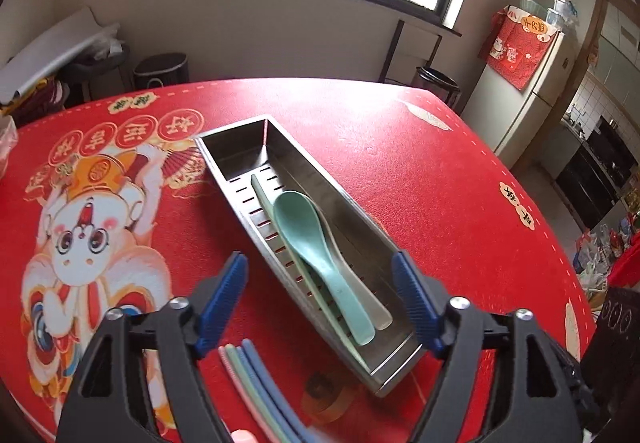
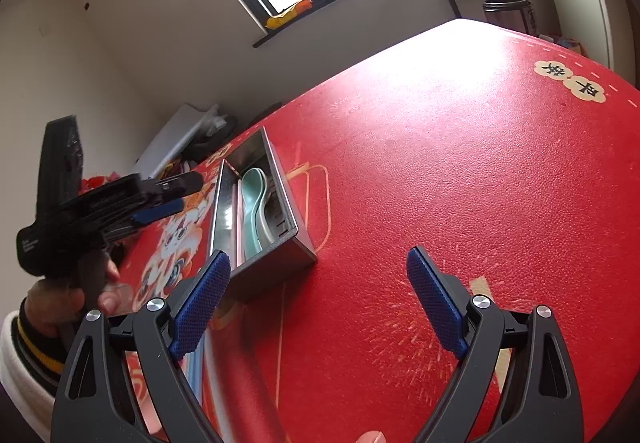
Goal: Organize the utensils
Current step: 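Lower the left gripper onto the blue spoon and close on its handle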
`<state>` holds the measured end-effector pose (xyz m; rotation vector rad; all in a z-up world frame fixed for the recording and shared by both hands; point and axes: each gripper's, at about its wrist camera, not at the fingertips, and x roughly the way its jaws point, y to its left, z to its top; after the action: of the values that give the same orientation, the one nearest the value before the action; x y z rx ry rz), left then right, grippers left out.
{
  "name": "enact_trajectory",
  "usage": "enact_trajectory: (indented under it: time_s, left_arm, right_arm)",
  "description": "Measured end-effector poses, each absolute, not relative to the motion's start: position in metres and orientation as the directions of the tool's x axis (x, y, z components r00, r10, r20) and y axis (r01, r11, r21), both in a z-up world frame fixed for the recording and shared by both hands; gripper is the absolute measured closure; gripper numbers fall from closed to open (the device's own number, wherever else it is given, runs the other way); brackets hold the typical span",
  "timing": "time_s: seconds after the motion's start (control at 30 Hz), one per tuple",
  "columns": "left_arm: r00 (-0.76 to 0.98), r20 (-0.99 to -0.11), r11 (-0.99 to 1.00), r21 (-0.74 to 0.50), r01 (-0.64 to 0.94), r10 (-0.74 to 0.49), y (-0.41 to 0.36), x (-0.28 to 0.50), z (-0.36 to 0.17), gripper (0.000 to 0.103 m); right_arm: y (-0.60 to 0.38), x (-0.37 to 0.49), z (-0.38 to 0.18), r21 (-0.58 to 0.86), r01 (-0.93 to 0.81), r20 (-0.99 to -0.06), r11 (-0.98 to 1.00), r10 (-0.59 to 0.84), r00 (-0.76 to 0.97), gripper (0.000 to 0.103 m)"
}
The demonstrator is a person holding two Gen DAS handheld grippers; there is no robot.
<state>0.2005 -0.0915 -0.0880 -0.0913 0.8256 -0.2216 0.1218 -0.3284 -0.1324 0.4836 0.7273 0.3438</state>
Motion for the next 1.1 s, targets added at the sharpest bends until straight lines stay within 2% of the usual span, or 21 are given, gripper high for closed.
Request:
enact_trajectory:
  time_s: [0.03, 0.13, 0.4, 0.63, 0.77, 0.9, 1.1]
  left_arm:
    - [0.669, -0.711, 0.977, -0.149, 0.156, -0.215, -0.086, 0.192, -0.085, 0.013]
    - [0.687, -0.706, 0.985, -0.107, 0.138, -0.173, -0.067, 0.168, -0.081, 0.008]
    - [0.705, -0.707, 0.997, 0.013, 0.080, -0.047, -0.022, 0.099, -0.095, 0.006]
    - [0.703, -0.707, 0.995, -0.025, 0.094, -0.085, 0.005, 0.059, -0.112, 0.006]
    - [0.713, -0.697, 0.994, 0.006, 0.108, -0.074, 0.007, 0.046, -0.117, 0.006]
    - [0.703, -0.700, 0.989, -0.034, 0.141, -0.124, 0.011, 0.039, -0.124, 0.006]
    - [0.689, -0.710, 0.989, -0.095, 0.112, -0.146, 0.020, 0.038, -0.137, 0.006]
  right_arm:
    - [-0.328, 0.121, -0.132, 0.532, -0.134, -0.545, 0.836, 0.460, 0.701, 0.016]
    - [-0.328, 0.120, -0.131, 0.529, -0.139, -0.538, 0.837, 0.457, 0.708, 0.016]
    - [-0.326, 0.110, -0.126, 0.503, -0.128, -0.540, 0.855, 0.427, 0.725, 0.016]
    - [-0.311, 0.098, -0.114, 0.399, -0.119, -0.583, 0.909, 0.351, 0.733, 0.016]
    - [-0.299, 0.086, -0.115, 0.415, -0.143, -0.592, 0.898, 0.386, 0.708, 0.016]
    - [-0.292, 0.075, -0.116, 0.431, -0.128, -0.578, 0.893, 0.382, 0.721, 0.016]
    - [-0.276, 0.071, -0.109, 0.338, -0.127, -0.604, 0.932, 0.319, 0.730, 0.016]
